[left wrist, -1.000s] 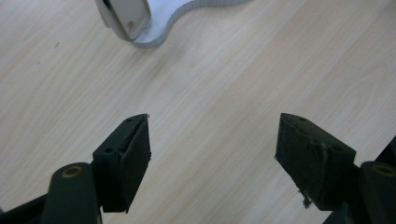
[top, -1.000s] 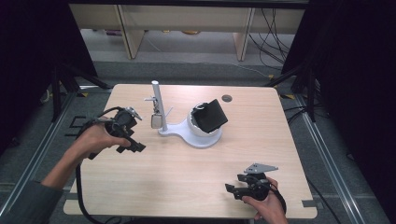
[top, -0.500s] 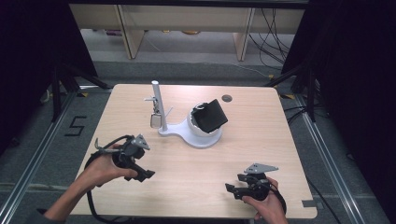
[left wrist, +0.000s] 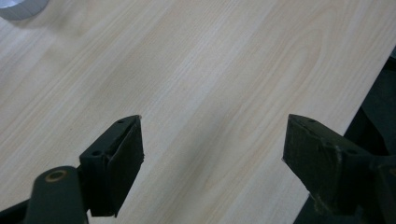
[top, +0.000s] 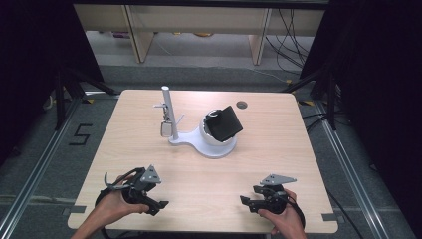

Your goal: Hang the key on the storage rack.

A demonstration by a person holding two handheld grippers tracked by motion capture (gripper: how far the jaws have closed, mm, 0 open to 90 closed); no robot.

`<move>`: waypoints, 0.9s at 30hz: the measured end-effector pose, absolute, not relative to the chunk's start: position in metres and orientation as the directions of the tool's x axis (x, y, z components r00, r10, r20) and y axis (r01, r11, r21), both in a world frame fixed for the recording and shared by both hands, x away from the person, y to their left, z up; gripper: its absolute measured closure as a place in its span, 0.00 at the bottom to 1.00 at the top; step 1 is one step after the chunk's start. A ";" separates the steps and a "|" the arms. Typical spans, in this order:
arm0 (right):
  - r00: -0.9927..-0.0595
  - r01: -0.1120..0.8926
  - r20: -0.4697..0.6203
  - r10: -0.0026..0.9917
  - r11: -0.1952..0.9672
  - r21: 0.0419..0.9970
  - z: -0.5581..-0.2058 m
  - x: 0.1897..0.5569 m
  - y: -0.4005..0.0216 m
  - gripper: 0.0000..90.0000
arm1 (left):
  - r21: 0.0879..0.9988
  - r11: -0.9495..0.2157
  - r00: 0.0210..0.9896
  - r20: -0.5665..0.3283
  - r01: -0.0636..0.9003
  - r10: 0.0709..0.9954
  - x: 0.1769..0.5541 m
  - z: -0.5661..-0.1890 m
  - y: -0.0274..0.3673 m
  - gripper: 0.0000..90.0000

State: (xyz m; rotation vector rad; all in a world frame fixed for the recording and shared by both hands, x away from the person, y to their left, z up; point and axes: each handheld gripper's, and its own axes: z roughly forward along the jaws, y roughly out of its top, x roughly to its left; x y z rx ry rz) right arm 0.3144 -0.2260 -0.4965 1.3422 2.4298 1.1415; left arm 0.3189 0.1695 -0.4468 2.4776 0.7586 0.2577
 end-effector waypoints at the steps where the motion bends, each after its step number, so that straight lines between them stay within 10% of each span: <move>1: -0.580 0.681 0.240 0.778 0.302 0.667 -0.496 0.313 -0.225 0.37 | 0.545 -0.700 0.825 0.028 0.461 0.565 0.317 -0.449 0.169 0.22; 27: -0.593 0.665 0.228 0.772 0.309 0.680 -0.496 0.312 -0.223 0.33 | 0.635 -0.664 0.804 0.110 0.396 0.584 0.265 -0.504 0.163 0.18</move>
